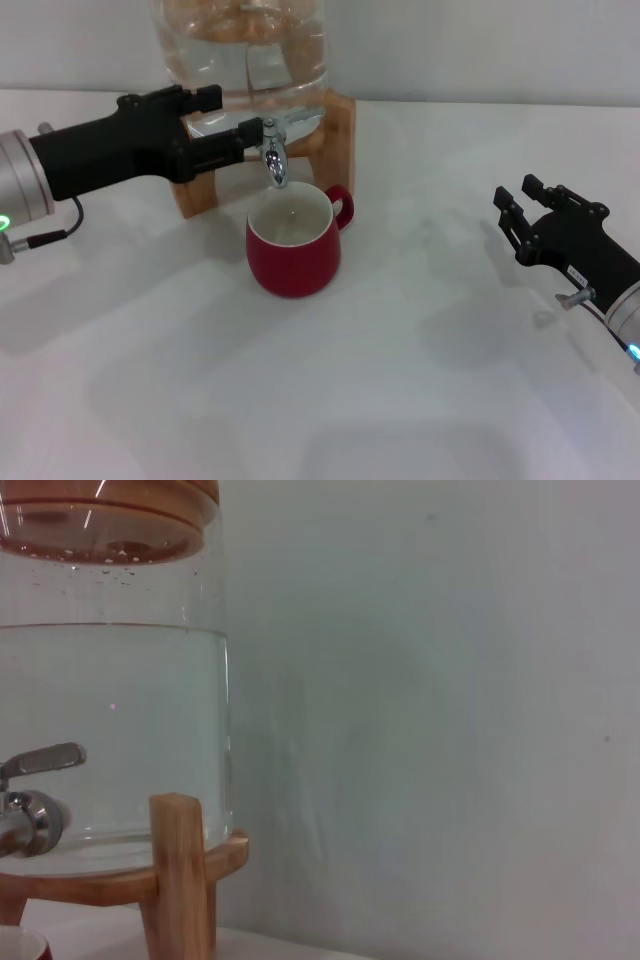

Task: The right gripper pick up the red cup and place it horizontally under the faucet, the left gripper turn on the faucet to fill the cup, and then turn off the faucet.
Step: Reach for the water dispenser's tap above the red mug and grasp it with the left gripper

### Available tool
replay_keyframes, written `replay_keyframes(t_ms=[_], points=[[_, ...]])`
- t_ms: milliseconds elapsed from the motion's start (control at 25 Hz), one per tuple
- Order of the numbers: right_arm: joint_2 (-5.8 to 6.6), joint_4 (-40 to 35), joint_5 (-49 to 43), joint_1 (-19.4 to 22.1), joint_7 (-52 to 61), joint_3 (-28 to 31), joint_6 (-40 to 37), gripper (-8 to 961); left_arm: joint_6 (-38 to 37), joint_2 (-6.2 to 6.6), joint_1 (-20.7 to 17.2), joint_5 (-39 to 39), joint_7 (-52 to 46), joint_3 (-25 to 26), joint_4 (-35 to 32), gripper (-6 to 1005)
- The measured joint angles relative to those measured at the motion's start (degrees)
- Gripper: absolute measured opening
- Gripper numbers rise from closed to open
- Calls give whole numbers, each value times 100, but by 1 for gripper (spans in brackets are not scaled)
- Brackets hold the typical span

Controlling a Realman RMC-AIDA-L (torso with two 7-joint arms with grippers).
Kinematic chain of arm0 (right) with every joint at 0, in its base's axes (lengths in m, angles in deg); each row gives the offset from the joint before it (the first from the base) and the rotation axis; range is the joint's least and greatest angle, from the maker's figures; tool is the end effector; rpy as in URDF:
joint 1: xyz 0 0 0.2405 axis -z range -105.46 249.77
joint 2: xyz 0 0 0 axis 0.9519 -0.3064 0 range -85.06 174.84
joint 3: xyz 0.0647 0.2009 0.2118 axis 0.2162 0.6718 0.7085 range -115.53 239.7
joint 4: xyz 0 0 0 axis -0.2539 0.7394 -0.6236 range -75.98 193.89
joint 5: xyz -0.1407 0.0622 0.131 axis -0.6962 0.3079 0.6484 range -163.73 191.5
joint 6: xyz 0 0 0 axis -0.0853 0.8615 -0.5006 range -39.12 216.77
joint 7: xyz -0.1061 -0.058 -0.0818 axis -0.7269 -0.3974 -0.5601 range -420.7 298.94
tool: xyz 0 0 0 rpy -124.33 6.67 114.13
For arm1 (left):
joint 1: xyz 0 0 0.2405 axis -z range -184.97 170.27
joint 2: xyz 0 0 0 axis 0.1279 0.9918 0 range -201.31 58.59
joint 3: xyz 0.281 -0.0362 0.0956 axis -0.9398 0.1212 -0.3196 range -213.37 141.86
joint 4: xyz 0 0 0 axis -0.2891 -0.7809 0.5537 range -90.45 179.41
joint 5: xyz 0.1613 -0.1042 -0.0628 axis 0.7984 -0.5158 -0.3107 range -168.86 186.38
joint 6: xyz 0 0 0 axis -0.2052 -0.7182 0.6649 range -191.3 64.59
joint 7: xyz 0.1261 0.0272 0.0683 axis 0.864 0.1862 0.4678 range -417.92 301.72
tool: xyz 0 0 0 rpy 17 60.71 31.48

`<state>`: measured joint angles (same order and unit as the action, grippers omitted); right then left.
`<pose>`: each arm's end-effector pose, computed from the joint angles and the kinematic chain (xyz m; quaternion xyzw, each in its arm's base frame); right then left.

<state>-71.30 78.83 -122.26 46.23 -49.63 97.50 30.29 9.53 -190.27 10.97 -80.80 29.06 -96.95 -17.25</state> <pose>0.3136 0.3460 -0.0796 -0.7995 0.2137 0.3034 0.4723 -0.2567 0.3545 0.0231 -0.8963 -0.2110 -0.2952 0.2548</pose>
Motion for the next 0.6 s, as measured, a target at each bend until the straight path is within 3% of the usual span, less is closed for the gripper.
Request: replay_keyframes(t_ms=[600], points=[[0, -1, 0, 14, 0, -18, -28, 363, 211, -5, -132, 563, -1019, 15, -989, 762]])
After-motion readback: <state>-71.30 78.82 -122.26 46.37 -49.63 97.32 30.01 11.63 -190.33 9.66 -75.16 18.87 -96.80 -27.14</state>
